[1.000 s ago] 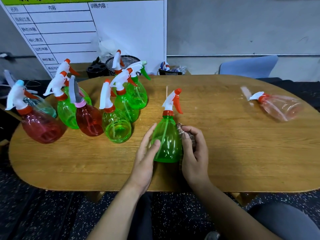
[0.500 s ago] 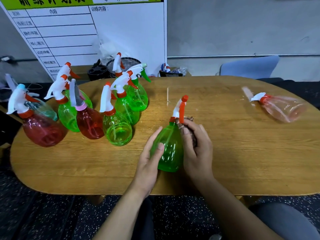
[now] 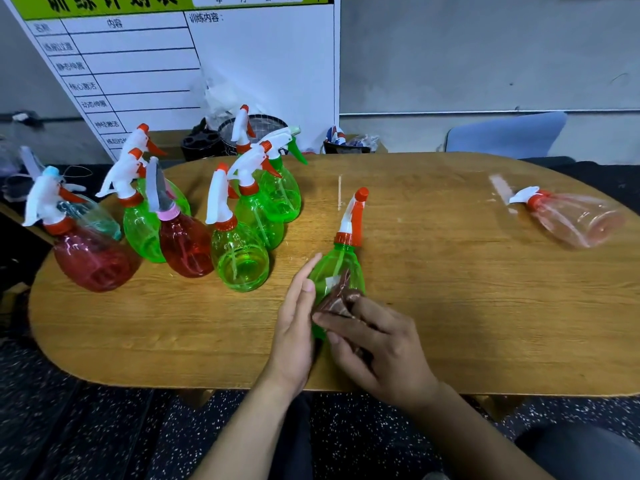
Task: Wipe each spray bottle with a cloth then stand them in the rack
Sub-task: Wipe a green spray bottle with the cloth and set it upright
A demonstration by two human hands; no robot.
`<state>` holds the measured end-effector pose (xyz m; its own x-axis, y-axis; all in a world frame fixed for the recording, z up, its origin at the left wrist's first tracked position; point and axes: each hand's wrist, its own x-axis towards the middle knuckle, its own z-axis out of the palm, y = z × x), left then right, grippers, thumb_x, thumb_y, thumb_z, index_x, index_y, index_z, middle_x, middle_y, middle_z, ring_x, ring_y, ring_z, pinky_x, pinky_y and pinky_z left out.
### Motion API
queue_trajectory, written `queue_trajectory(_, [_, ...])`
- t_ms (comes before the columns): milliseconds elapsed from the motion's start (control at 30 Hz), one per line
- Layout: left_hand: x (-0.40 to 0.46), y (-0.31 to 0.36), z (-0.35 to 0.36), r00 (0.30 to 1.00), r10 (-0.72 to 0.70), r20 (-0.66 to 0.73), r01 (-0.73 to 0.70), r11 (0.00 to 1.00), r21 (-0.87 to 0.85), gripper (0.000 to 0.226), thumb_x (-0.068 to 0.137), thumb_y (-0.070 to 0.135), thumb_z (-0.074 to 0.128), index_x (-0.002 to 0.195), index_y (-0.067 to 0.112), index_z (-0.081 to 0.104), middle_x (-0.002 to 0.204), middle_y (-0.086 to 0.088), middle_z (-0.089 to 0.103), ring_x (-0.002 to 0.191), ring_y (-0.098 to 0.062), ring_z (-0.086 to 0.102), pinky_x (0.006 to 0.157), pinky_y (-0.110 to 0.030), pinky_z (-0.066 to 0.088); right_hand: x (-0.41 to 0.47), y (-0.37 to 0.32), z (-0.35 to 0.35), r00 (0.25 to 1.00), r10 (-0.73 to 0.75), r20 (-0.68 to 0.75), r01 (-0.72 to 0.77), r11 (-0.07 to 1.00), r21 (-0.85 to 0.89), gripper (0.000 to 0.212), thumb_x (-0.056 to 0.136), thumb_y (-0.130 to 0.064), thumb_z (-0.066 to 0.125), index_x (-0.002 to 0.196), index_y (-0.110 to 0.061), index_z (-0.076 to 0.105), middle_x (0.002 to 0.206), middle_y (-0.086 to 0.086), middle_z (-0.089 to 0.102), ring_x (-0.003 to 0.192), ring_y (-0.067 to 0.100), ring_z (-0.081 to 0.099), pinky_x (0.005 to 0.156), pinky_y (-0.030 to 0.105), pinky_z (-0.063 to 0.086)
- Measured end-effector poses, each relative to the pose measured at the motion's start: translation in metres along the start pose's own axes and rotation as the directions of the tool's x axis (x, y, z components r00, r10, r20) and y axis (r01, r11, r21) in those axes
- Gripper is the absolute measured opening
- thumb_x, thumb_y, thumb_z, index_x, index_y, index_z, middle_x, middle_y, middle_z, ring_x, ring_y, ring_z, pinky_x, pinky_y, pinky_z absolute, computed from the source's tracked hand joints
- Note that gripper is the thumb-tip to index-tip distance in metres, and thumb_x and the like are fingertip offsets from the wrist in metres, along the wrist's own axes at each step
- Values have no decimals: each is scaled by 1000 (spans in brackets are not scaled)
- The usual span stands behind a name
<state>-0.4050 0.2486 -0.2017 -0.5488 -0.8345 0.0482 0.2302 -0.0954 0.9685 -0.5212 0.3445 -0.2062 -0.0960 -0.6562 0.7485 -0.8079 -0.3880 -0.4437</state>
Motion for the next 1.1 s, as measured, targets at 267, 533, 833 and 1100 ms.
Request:
queue_trajectory(267, [-2,-6,0,999,-8,49,2,992,122,45,105,43,44,148,37,56,147,25,61,140,7,52,108,-13,46,36,17,-1,916,352,-191,-368,928,-57,33,106,-33,53,131,-23,73,88,-14,47,69,4,51,55,24,43])
queue_trajectory(533, [-1,4,-3,999,-13,-41,10,998,-67,46,105,41,43,150,36,56,140,-5,71,132,-29,66,110,-44,54,2,-6,15,1000,-12,5,12,994,-109,27,100,-24,66,122,-17,78,95,4,62,84,19,65,68,31,56])
queue_trajectory(833, [-5,0,2,999,-38,32,38,999,8,51,102,48,56,149,28,57,146,2,67,138,-20,62,103,-31,56,25,12,-7,922,332,-201,-326,943,61,33,105,-26,55,132,-18,72,92,-15,51,77,0,53,64,13,37])
queue_trajectory(1100, [-2,1,0,1000,-26,-9,26,1000,-15,44,109,38,48,150,26,54,144,3,69,137,-16,62,110,-29,51,15,5,15,970,193,-150,-198,980,-18,31,104,-25,58,130,-17,72,101,-5,57,78,5,55,61,25,49])
